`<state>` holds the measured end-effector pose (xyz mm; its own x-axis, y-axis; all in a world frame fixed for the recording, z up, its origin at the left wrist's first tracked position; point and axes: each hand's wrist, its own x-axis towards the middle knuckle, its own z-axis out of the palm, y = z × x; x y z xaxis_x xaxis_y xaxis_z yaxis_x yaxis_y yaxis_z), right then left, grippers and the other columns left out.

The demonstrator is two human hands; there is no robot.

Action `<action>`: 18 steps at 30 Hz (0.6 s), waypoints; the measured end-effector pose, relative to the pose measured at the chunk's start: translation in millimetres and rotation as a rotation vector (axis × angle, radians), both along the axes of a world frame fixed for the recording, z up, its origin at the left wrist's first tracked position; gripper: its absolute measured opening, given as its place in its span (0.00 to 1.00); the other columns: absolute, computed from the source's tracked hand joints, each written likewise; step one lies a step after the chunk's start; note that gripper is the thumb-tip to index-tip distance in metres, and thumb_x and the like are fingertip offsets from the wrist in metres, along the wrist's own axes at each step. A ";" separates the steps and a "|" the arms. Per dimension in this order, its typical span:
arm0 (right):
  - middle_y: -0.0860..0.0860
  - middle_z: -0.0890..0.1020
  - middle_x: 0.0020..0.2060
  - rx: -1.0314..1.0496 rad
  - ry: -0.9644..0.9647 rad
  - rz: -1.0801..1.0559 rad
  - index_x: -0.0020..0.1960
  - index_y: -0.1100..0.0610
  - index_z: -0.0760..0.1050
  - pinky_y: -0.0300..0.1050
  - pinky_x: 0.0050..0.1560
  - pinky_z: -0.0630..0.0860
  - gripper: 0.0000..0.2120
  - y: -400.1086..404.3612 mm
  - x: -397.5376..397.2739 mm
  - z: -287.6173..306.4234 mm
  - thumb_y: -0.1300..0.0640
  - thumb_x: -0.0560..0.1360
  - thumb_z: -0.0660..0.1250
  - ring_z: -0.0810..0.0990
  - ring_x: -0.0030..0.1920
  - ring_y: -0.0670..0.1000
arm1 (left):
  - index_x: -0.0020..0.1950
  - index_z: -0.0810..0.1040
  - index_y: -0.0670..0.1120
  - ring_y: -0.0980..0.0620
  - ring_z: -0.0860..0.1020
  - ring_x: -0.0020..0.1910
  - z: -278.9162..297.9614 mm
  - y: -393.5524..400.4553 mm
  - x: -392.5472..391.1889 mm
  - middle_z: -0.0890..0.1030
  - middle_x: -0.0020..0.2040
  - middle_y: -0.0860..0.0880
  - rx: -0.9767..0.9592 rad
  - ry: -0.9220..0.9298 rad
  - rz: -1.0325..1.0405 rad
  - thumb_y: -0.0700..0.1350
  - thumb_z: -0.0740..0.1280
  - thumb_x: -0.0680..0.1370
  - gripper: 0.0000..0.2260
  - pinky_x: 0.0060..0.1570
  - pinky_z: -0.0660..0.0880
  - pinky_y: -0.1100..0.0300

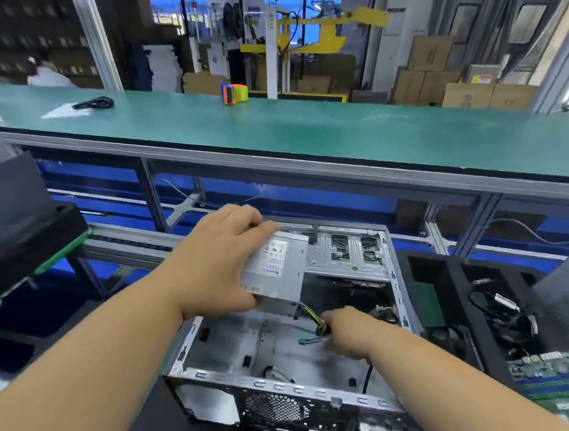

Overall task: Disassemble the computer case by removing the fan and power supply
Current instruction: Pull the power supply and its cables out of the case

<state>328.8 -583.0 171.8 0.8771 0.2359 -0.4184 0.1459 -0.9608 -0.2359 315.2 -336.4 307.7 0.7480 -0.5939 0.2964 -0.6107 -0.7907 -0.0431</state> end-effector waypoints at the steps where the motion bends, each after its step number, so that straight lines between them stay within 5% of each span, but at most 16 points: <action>1: 0.54 0.81 0.50 0.017 -0.013 -0.022 0.55 0.55 0.77 0.44 0.45 0.73 0.09 0.4 1.3 -1.0 0.57 0.76 0.64 0.78 0.49 0.56 | 0.76 0.64 0.51 0.53 0.62 0.67 2.8 3.0 -1.6 0.66 0.64 0.54 -0.022 -0.001 0.015 0.63 0.71 0.64 0.43 0.69 0.56 0.59; 7: 0.45 0.84 0.42 0.491 0.048 -0.140 0.46 0.50 0.79 0.40 0.45 0.74 0.04 15.0 3.4 6.4 0.54 0.79 0.67 0.81 0.43 0.44 | 0.73 0.69 0.47 0.49 0.67 0.63 18.9 22.2 -13.3 0.70 0.61 0.51 -0.085 -0.153 0.075 0.65 0.72 0.63 0.43 0.68 0.61 0.53; 10: 0.48 0.86 0.42 0.697 0.022 -0.198 0.46 0.53 0.80 0.47 0.53 0.77 0.06 30.9 7.0 14.0 0.56 0.80 0.66 0.82 0.43 0.47 | 0.73 0.70 0.45 0.46 0.68 0.62 25.8 32.6 -17.6 0.70 0.61 0.49 -0.125 -0.221 0.132 0.67 0.68 0.63 0.43 0.67 0.63 0.50; 14: 0.51 0.86 0.48 0.908 -0.002 -0.319 0.51 0.54 0.81 0.55 0.61 0.77 0.06 47.6 13.8 20.3 0.56 0.80 0.65 0.83 0.54 0.55 | 0.72 0.69 0.45 0.48 0.66 0.62 29.6 43.6 -23.8 0.69 0.60 0.49 -0.233 -0.271 0.195 0.64 0.74 0.61 0.44 0.67 0.63 0.49; 18: 0.53 0.86 0.47 1.064 -0.085 -0.423 0.49 0.54 0.79 0.51 0.60 0.76 0.06 50.6 21.2 30.3 0.60 0.81 0.63 0.83 0.53 0.55 | 0.72 0.69 0.47 0.51 0.64 0.61 31.1 48.4 -26.2 0.67 0.59 0.53 -0.348 -0.249 0.253 0.65 0.74 0.58 0.46 0.67 0.60 0.54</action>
